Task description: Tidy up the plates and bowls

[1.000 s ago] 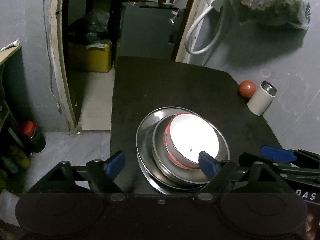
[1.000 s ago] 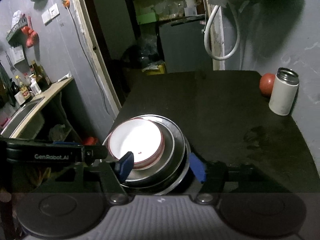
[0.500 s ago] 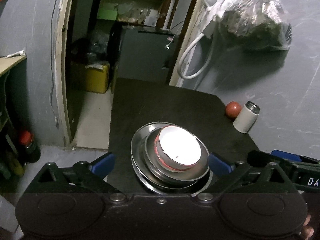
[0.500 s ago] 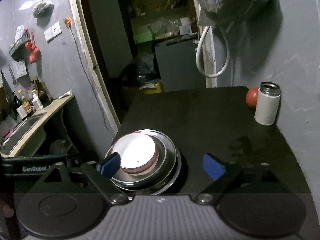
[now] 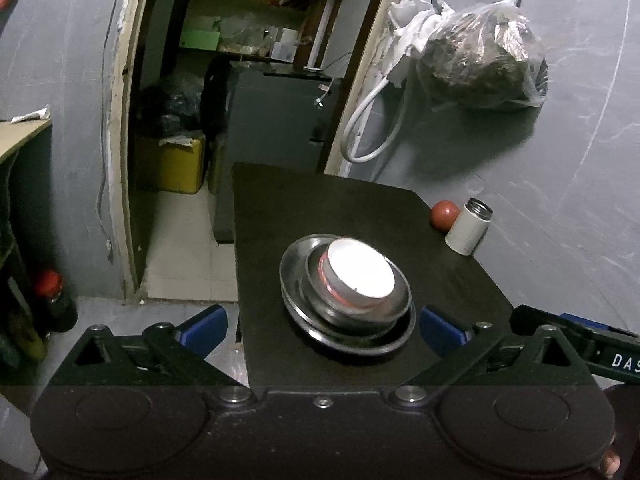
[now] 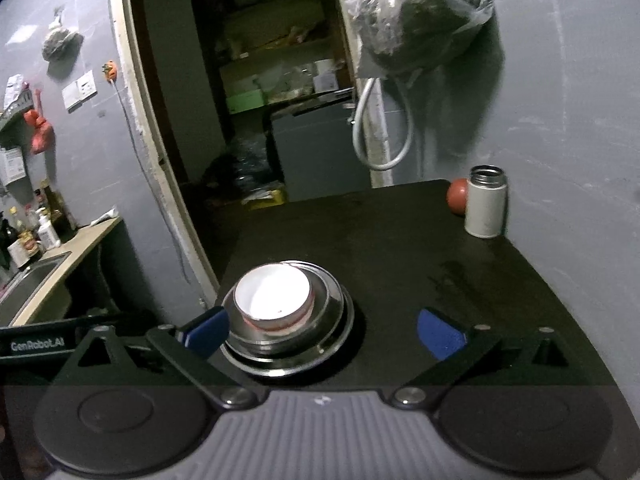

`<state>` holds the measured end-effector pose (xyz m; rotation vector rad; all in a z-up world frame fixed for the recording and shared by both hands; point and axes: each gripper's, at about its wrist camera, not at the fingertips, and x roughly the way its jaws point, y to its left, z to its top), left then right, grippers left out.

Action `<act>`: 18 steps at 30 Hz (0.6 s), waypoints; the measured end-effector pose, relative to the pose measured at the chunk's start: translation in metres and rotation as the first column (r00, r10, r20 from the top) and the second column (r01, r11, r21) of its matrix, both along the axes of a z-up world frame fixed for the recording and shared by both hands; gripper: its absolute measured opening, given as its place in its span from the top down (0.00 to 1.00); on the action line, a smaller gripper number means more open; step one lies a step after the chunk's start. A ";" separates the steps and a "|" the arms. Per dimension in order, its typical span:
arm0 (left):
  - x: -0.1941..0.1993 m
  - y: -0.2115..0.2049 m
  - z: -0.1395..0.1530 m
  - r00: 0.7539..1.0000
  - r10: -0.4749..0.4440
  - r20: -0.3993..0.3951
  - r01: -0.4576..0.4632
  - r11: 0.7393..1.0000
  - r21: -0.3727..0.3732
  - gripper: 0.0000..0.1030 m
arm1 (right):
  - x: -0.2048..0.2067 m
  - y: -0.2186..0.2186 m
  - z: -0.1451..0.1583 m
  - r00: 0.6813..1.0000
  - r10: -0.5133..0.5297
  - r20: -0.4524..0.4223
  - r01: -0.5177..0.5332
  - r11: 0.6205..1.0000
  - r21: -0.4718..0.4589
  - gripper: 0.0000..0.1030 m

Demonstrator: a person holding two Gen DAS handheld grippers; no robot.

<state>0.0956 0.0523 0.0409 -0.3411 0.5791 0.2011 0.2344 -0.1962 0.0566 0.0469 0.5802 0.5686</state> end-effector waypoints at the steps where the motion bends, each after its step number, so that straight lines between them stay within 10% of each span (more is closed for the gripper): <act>1: -0.005 0.000 0.000 1.000 -0.005 -0.003 0.005 1.000 0.000 0.01 | -0.007 -0.001 0.000 1.000 -0.012 0.002 0.012 1.000 0.000 0.00; 18: -0.070 -0.017 -0.016 0.995 -0.087 -0.050 0.089 0.995 0.035 0.01 | -0.101 -0.026 -0.016 0.994 -0.103 -0.020 0.103 0.994 -0.033 0.00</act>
